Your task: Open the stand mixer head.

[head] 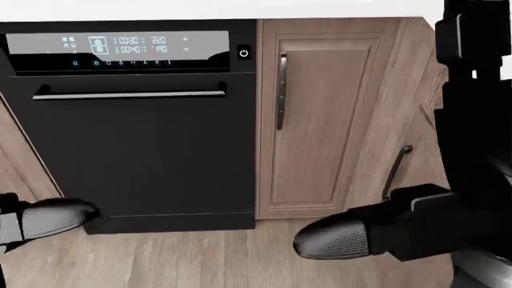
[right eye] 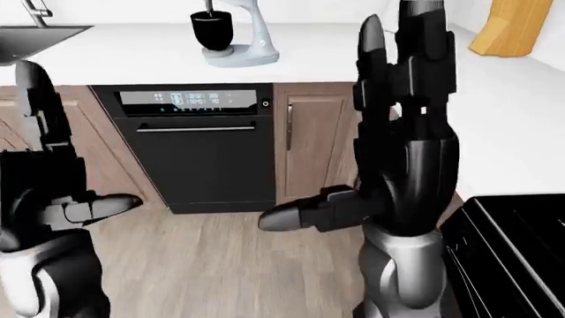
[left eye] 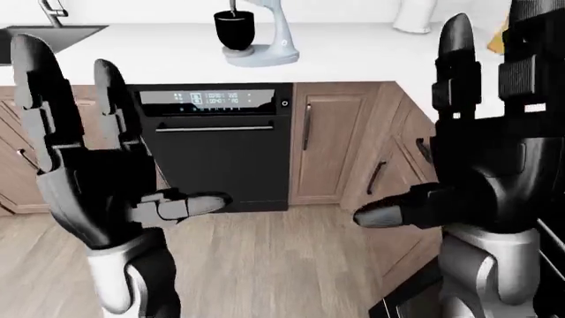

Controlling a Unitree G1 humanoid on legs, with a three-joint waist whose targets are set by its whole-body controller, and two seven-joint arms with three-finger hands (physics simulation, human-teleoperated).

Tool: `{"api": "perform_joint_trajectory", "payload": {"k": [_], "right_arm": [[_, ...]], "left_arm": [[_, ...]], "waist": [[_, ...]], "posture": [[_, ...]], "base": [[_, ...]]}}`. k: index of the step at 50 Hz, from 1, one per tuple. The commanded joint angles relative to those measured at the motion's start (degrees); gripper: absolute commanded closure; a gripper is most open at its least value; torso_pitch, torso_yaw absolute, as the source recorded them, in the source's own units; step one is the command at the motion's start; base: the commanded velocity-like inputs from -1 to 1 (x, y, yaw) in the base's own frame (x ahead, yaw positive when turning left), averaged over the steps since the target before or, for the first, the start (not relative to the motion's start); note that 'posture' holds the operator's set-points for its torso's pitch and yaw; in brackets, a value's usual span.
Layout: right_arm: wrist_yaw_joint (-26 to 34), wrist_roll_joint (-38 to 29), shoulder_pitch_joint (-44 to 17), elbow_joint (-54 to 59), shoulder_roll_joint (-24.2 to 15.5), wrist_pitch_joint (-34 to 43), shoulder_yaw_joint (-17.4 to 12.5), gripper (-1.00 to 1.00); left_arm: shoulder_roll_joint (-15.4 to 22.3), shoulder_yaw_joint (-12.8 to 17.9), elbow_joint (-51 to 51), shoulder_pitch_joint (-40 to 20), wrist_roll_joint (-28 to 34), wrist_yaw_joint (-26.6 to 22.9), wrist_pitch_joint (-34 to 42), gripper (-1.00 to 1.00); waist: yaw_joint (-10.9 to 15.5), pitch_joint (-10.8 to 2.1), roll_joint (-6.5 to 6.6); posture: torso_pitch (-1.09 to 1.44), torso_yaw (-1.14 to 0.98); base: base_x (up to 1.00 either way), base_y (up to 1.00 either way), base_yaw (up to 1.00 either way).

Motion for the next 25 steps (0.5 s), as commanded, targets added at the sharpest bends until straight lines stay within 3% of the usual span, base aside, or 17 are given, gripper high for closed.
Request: {"api": "perform_joint_trajectory", "payload": {"k": [1,3,6,16,17,18,19,20,21,22,24,25], "right_arm": [[-1.6,2.3,-4.1,-5.2,-1.1,8.3,-0.8,-1.00],[-3.2,4.5,-8.1,-8.7,-2.0,13.8,-1.8,-1.00],[-4.7,6.2,-10.4,-9.9,-3.5,15.7,-1.9,-1.00],[-3.5,4.0,-9.4,-10.0,-4.0,14.7,-0.2,-1.00],[-3.4,3.3,-9.2,-10.0,-3.9,14.7,0.0,-1.00],[-3.1,2.8,-9.1,-10.0,-3.8,14.8,0.2,-1.00],[-2.6,2.4,-8.9,-10.0,-3.8,14.7,0.6,-1.00],[-2.8,2.1,-8.9,-10.0,-3.3,14.6,0.3,-1.00],[-2.8,2.4,-8.8,-10.0,-2.9,14.4,-0.1,-1.00],[-3.0,2.8,-8.8,-10.0,-2.7,14.5,-0.5,-1.00],[-2.6,2.6,-8.4,-10.0,-2.9,14.2,-0.2,-1.00],[-2.2,1.3,-8.0,-10.0,-3.3,13.7,0.6,-1.00]], "left_arm": [[1.2,1.3,-5.9,-3.3,-3.6,4.1,5.6,-1.00],[2.4,2.7,-8.7,-5.3,-6.1,6.4,8.7,-1.00],[4.9,5.0,-11.7,-8.9,-10.1,10.5,12.7,-1.00],[5.6,5.6,-10.5,-7.9,-10.5,10.8,11.0,-1.00],[5.5,5.4,-10.7,-7.2,-10.0,10.3,10.5,-1.00],[5.5,5.4,-10.7,-7.1,-9.9,10.2,10.5,-1.00],[5.6,5.6,-11.0,-7.2,-10.1,10.4,10.8,-1.00],[5.7,5.7,-11.1,-7.3,-10.2,10.5,10.9,-1.00],[5.6,5.7,-11.0,-7.3,-10.0,10.4,10.8,-1.00],[5.5,5.6,-11.0,-7.0,-9.9,10.3,10.6,-1.00],[5.4,5.6,-11.0,-6.8,-9.7,10.2,10.6,-1.00],[5.4,5.6,-11.0,-6.9,-9.7,10.2,10.7,-1.00]], "waist": [[0.0,-0.71,0.23],[-0.1,-0.39,0.28],[0.0,0.05,0.53],[-0.1,1.03,0.82],[-0.2,0.41,0.79],[-0.4,1.63,-1.48],[-0.1,1.51,-2.68],[-0.5,1.04,-2.68],[-0.5,2.04,-3.46],[-0.6,1.35,-1.60],[-1.5,2.26,1.64],[-1.8,2.13,4.82]], "posture": [[0.00,0.00],[0.00,0.00],[0.00,0.00],[0.00,0.00],[0.00,0.00],[0.00,0.00],[0.00,0.00],[0.00,0.00],[0.00,0.00],[0.00,0.00],[0.00,0.00],[0.00,0.00]], "base": [[0.00,0.00,0.00],[0.00,0.00,0.00],[0.00,0.00,0.00],[0.00,0.00,0.00],[0.00,0.92,0.00],[0.00,1.00,0.00],[0.00,1.00,0.00],[0.00,1.00,0.00],[0.00,0.00,0.00],[0.00,0.00,0.00],[0.00,0.00,0.00],[0.00,1.00,0.00]]}}
